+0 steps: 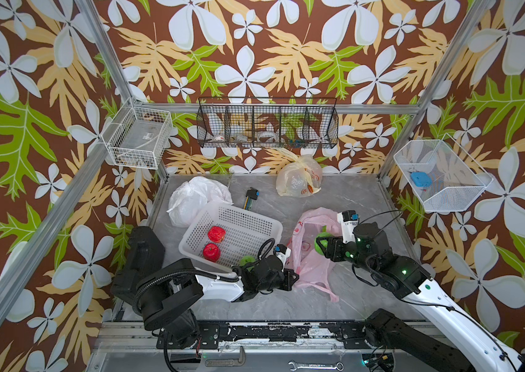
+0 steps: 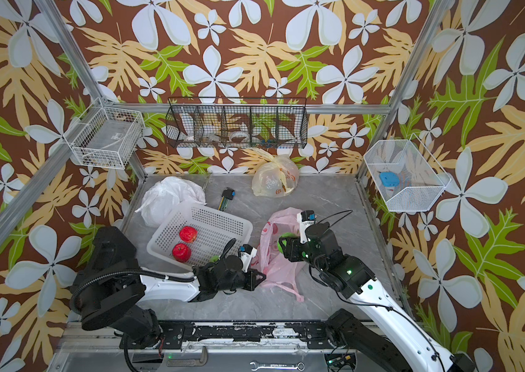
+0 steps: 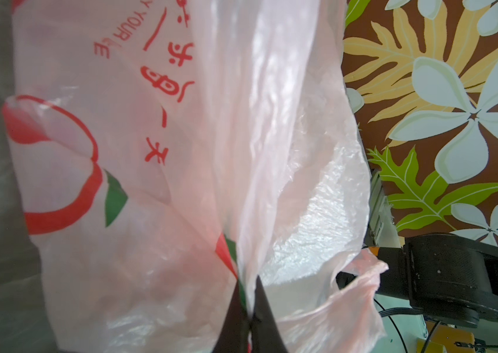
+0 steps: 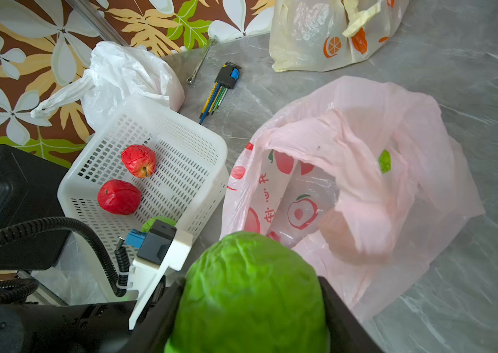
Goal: Untie the knot of a plastic bag & take out the apple
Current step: Place the apple in the basket.
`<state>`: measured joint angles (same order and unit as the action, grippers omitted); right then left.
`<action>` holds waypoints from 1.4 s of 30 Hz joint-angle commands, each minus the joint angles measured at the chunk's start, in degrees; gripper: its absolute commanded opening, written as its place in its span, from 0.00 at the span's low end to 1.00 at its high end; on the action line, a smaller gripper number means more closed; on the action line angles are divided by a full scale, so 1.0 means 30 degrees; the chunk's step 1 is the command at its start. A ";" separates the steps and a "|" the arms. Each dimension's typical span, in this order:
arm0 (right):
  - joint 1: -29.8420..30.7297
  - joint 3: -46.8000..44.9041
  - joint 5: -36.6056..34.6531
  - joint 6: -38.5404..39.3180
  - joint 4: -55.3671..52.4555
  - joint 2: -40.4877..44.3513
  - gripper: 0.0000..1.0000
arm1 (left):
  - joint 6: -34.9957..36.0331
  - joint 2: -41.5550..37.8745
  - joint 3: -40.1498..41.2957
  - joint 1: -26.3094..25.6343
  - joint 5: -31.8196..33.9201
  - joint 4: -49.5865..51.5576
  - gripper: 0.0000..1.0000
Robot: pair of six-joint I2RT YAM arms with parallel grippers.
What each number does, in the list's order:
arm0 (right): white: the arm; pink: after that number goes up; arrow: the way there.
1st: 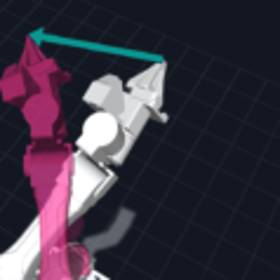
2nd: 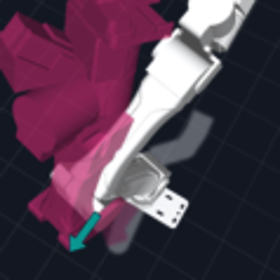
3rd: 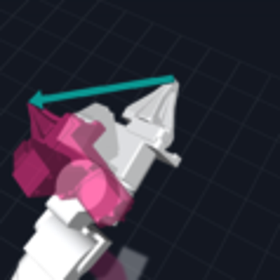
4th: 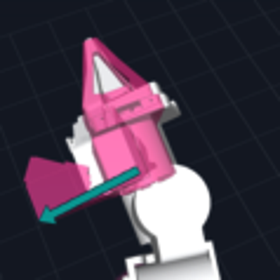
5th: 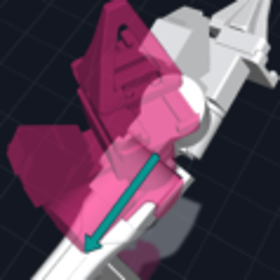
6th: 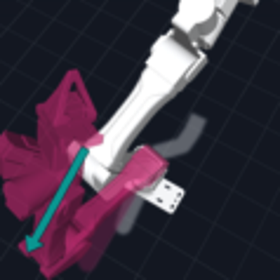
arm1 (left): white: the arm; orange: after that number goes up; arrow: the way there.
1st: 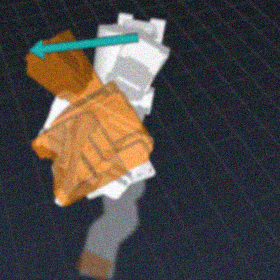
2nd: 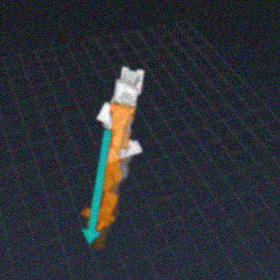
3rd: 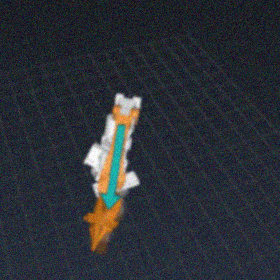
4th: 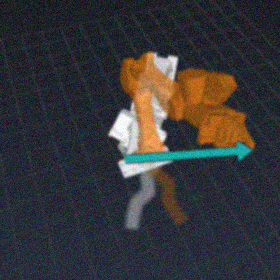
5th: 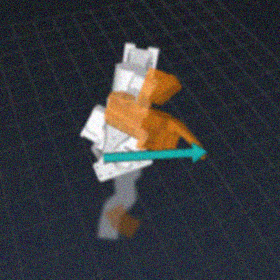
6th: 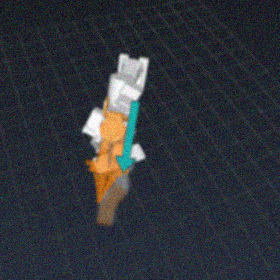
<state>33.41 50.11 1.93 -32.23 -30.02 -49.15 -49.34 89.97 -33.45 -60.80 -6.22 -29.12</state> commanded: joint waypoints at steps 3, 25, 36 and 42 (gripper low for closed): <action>0.0056 0.1649 0.0770 0.1023 0.0727 -0.1689 0.43 | 0.0296 -0.0640 0.0080 -0.0060 0.0556 0.0343 0.00; 0.3158 0.9570 0.1979 0.3444 0.2270 -1.3480 0.46 | -0.0183 -0.4161 0.1627 -0.2374 0.5049 0.3219 0.00; 0.4067 1.2569 0.2869 0.3819 0.2126 -1.8152 0.60 | -0.1214 -0.5205 0.2610 -0.3193 0.6403 0.3260 0.00; 0.4127 1.3326 0.3069 0.3807 0.2125 -1.8767 0.71 | -0.1556 -0.5305 0.2863 -0.3405 0.6728 0.3255 0.00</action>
<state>45.67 89.32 10.55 -20.93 -24.08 -105.23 -52.82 74.24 -24.99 -70.85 12.34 -18.90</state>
